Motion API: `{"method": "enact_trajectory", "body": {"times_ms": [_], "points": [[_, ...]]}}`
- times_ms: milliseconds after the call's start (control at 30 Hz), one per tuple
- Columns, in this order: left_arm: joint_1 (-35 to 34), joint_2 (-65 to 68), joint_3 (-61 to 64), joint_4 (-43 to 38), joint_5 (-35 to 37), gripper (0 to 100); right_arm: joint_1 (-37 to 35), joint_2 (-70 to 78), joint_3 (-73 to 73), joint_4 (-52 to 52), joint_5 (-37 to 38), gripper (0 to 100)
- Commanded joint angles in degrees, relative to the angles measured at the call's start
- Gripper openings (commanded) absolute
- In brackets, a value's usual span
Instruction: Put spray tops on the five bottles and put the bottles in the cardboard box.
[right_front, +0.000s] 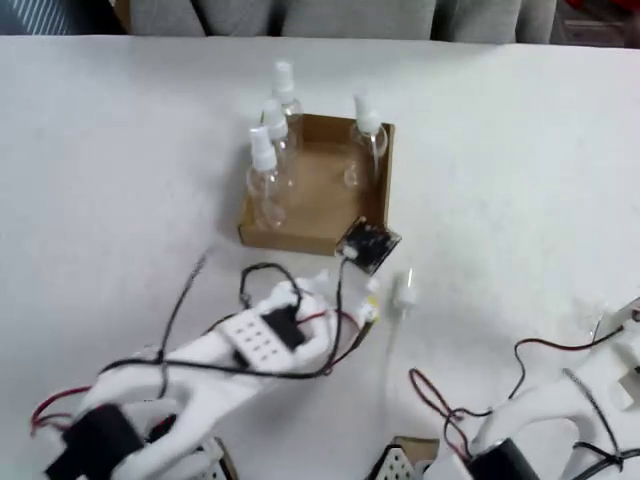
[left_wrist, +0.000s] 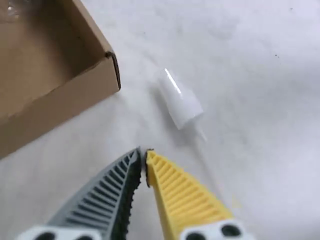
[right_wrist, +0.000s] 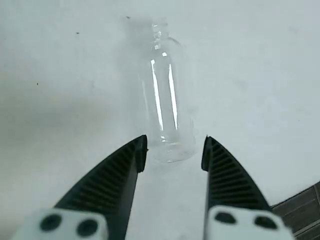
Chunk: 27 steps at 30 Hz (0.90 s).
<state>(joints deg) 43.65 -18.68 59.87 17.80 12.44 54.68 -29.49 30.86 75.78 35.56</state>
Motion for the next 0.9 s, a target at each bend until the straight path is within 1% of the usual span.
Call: {"method": "enact_trajectory", "body": {"times_ms": [0, 100, 267, 400, 533, 700, 867], "points": [[0.66, 7.6, -9.67, -1.85, 3.96, 10, 1.54, 2.59, -2.64, -3.3, 0.97, 15.2], [0.84, 10.51, -14.24, 1.76, 7.47, 18, 1.54, 5.05, -2.64, -4.88, 0.97, 15.2], [0.84, 15.43, -24.09, 7.74, 13.36, 20, 1.36, 8.66, -2.64, -7.25, 0.97, 15.2], [0.84, 23.25, -31.38, 12.04, 16.79, 24, 1.45, 9.98, -2.73, -8.66, 0.97, 15.2], [0.75, 30.64, -38.07, 17.58, 19.25, 29, 1.63, 10.15, -2.73, -9.8, 0.97, 15.2], [0.66, 38.73, -45.19, 21.8, 20.31, 29, 1.54, 10.24, -2.73, -9.89, 0.97, 15.2], [0.66, 43.38, -51.52, 26.02, 20.57, 29, 1.54, 10.24, -2.64, -9.89, 0.97, 15.2]]}}
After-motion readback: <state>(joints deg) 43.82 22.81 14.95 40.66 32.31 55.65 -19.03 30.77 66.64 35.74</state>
